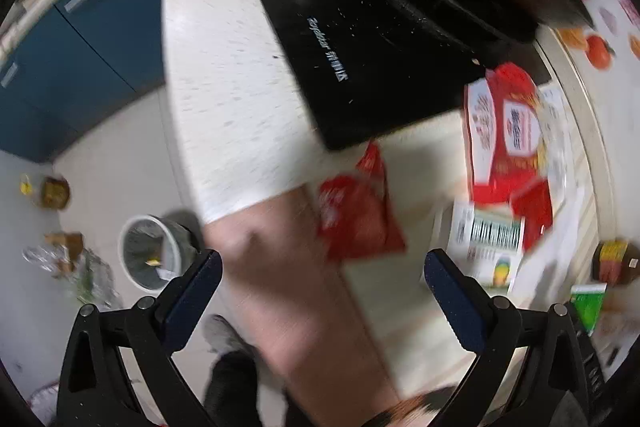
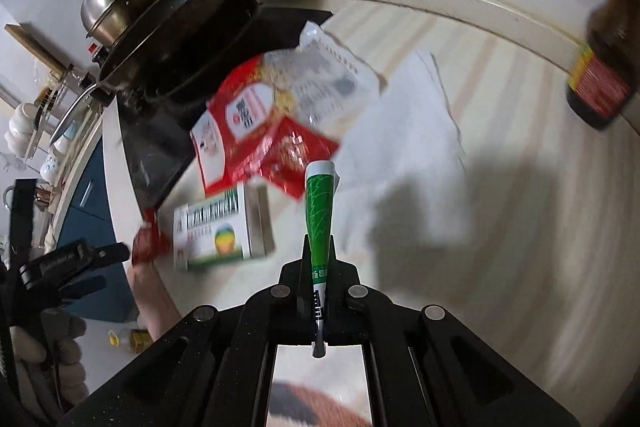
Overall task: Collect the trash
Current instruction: 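Carry the green tube and red packet over the trash bin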
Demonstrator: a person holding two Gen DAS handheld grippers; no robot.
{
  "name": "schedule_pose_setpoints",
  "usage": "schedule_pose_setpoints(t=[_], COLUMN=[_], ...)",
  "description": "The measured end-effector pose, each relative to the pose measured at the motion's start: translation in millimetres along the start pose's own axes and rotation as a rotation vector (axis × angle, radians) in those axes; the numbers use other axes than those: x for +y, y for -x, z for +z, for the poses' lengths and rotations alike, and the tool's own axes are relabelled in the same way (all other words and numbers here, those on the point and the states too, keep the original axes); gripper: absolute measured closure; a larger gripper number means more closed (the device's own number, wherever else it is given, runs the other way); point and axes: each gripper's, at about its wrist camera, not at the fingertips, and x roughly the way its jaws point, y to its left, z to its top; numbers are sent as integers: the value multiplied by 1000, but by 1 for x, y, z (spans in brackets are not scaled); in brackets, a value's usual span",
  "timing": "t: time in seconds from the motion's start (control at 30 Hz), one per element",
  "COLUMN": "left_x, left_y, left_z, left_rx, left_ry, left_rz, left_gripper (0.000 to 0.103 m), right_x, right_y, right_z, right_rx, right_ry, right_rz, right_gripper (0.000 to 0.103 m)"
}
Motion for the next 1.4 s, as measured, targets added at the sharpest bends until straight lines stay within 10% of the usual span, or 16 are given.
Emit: schedule_pose_setpoints(t=[0.1, 0.23, 0.7, 1.07, 1.4], left_x=[-10, -22, 33, 204, 373], left_y=[-22, -27, 49, 82, 15], left_z=[13, 15, -36, -111, -162], left_rx=[34, 32, -125, -153, -52], left_ry=[8, -25, -73, 51, 256], left_rz=[-5, -1, 58, 104, 146], left_gripper=[22, 84, 88, 88, 88], right_x=[10, 14, 56, 265, 404], right_y=[-14, -23, 12, -23, -121], right_z=[13, 18, -19, -138, -268], right_rx=[-4, 3, 10, 176, 357], right_ry=[6, 21, 67, 377, 544], right_rz=[-7, -20, 49, 210, 256], right_gripper=[102, 102, 102, 102, 102])
